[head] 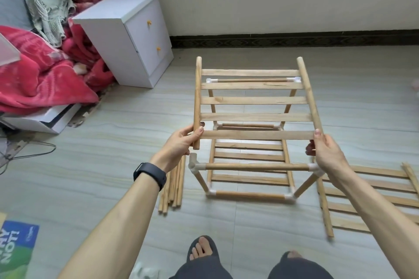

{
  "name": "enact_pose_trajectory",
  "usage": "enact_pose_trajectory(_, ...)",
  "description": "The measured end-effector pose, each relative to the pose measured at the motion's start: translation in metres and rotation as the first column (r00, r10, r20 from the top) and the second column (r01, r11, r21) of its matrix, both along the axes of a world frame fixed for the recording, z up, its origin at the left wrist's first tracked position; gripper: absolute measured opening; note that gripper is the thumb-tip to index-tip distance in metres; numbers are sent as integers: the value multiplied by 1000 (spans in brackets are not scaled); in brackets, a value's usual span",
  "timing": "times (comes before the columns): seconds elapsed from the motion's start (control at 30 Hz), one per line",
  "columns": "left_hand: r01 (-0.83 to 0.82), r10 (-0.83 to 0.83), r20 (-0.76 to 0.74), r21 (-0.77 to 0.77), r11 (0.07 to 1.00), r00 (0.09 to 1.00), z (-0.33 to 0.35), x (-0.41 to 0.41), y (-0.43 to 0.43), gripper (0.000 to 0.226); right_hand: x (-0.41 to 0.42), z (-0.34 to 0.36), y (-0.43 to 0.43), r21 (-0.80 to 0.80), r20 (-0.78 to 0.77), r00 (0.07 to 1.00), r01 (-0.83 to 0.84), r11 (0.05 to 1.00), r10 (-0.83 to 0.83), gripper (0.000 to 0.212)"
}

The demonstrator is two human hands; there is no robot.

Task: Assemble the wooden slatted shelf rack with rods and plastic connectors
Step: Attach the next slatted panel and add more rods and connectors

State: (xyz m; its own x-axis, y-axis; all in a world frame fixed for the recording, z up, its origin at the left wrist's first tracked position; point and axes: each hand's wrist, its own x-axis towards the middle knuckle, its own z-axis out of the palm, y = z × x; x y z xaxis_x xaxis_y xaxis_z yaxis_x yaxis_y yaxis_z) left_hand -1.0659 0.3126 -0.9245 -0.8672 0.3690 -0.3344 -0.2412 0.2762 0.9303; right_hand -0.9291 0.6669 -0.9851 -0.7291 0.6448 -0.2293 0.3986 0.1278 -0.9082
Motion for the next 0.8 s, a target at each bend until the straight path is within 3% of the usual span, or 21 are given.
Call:
enact_pose_trajectory(0.13, 39, -36, 71, -39, 998, 997, -10, 2, -2, 47, 5, -5, -2, -54, -3, 1000, 6, 999, -6, 46)
enact_pose_trajectory(0.27, -101, 61, 226, 167, 981, 972, -24, 5, 2, 35, 5, -2, -6, -72, -21, 1000, -19, 997, 17, 51)
enact_pose_trajectory(0.5, -196, 124, 289, 235, 952, 949, -36, 2, 4, 37, 7, 0, -13, 19, -2, 999, -43, 999, 43, 60)
enact_pose_trajectory(0.6, -262, 185, 323, 216, 940, 928, -45, 1, 7, 32, 8, 0, -12, 30, 20, 995, -94, 995, 93, 52)
enact_pose_trajectory(0.8, -279, 228, 252, 189, 942, 940, -61, 2, 10, 32, 7, -8, -6, 43, 42, 996, -78, 996, 76, 50)
